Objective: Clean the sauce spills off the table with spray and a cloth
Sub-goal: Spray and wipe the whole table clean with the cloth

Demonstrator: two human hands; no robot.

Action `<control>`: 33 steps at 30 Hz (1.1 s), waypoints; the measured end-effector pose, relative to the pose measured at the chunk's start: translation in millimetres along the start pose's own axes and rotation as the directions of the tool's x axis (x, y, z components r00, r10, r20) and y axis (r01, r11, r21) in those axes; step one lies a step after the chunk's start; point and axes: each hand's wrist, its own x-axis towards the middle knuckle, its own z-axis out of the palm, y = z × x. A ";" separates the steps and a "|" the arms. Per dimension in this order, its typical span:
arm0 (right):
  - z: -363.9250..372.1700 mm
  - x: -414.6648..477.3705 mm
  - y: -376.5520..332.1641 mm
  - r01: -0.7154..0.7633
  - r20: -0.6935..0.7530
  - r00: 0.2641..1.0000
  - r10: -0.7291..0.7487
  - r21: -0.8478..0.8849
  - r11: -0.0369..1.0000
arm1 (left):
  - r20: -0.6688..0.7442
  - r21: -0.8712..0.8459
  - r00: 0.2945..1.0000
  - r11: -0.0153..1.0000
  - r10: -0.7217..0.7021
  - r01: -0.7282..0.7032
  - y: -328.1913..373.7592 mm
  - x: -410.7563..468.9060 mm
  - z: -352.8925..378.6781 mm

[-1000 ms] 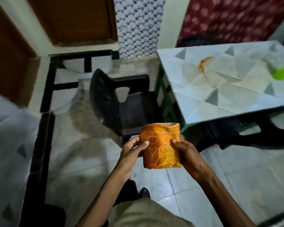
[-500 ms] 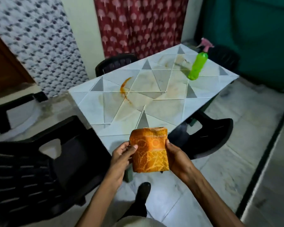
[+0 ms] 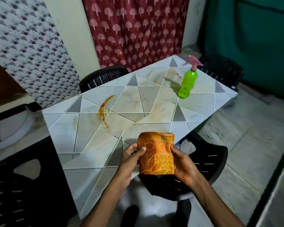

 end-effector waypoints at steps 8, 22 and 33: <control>-57.9 40.5 -105.3 -0.161 0.173 0.969 0.177 -0.103 0.982 | -0.269 -0.044 0.959 0.994 0.086 -0.101 -1.7 28.9 100.4; -77.0 70.2 -187.5 -0.207 0.339 0.909 0.243 -0.138 0.969 | -0.533 0.085 0.809 0.967 0.247 -0.239 7.2 50.0 181.2; -129.1 109.0 -257.2 -0.171 0.274 0.934 0.229 -0.220 0.960 | -0.450 0.174 0.841 0.953 0.300 -0.247 20.4 102.7 251.8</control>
